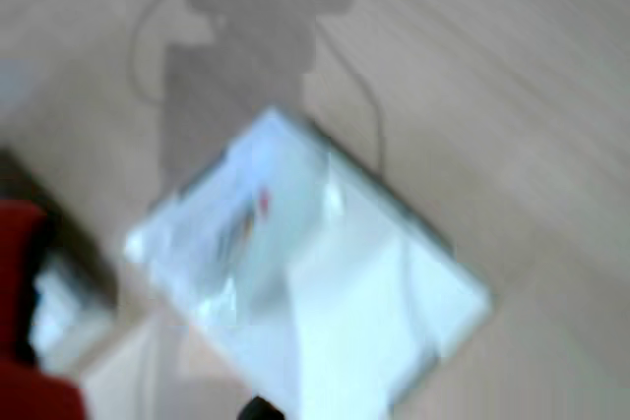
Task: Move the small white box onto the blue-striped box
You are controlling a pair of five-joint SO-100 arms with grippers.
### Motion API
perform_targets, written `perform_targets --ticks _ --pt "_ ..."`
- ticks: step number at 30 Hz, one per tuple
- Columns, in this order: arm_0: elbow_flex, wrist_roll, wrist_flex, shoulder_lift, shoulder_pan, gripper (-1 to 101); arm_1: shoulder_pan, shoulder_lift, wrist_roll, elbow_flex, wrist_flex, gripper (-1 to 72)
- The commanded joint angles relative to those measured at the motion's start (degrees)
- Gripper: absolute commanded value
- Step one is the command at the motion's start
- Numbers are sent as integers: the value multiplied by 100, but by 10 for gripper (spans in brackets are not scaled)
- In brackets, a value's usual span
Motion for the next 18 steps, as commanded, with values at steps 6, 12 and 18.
perform_targets --ticks 6,12,18 --pt "-3208 -1266 1644 105 1573 221 1635 3647 -554 6478 -2162 115" --pt "-4808 -1239 1143 -2382 1846 302 2725 4263 -967 8473 -3981 2" --pt "-7444 -1494 1828 -5537 2742 361 2610 5414 -914 9448 -4359 2"
